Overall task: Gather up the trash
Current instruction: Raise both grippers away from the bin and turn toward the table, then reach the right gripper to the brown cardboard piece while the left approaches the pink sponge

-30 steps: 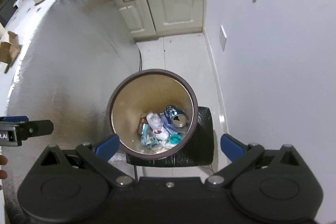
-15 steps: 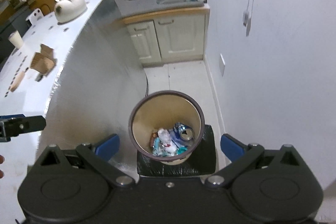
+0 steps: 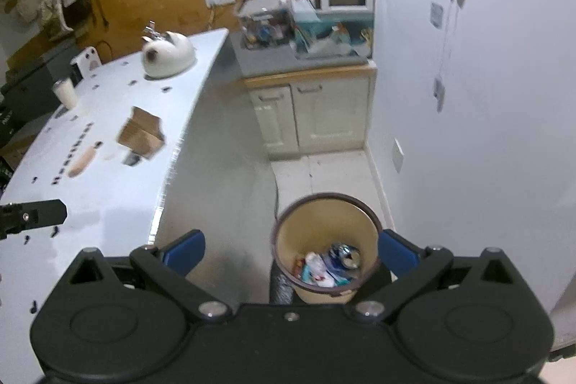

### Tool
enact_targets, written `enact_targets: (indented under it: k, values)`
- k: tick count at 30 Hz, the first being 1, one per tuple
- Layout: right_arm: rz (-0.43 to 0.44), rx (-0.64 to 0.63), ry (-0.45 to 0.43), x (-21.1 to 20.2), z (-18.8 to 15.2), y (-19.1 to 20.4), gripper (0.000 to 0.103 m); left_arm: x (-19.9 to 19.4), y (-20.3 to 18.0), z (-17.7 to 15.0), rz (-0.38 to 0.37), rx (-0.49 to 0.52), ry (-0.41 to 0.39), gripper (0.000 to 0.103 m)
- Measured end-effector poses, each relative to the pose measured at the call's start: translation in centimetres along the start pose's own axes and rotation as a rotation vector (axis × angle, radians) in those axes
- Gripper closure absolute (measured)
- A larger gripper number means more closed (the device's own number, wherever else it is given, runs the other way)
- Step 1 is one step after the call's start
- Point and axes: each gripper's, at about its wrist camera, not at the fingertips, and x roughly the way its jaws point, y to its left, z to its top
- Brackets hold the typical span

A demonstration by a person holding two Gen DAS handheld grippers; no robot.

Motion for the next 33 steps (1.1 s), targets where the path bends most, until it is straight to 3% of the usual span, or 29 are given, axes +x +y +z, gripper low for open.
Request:
enact_targets:
  k: [11, 18, 25, 33]
  values:
    - [0.051, -0.030, -0.109, -3.5, -0.6, 8.6, 0.000, -6.5, 6.8, 0.1, 0.040, -0.001, -0.096, 0.000]
    - [0.082, -0.074, -0.158, -4.0, -0.3, 14.4, 0.000, -8.2, 11.8, 0.5, 0.071, -0.010, -0.128, 0.000]
    - [0.102, -0.170, -0.195, -2.5, 1.4, 19.8, 0.000, -6.9, 16.2, 2.2, 0.085, 0.020, -0.140, 0.000]
    - [0.065, -0.321, -0.235, 2.4, 4.3, 24.9, 0.000, -2.4, 21.1, 5.4, 0.068, 0.113, -0.119, 0.000]
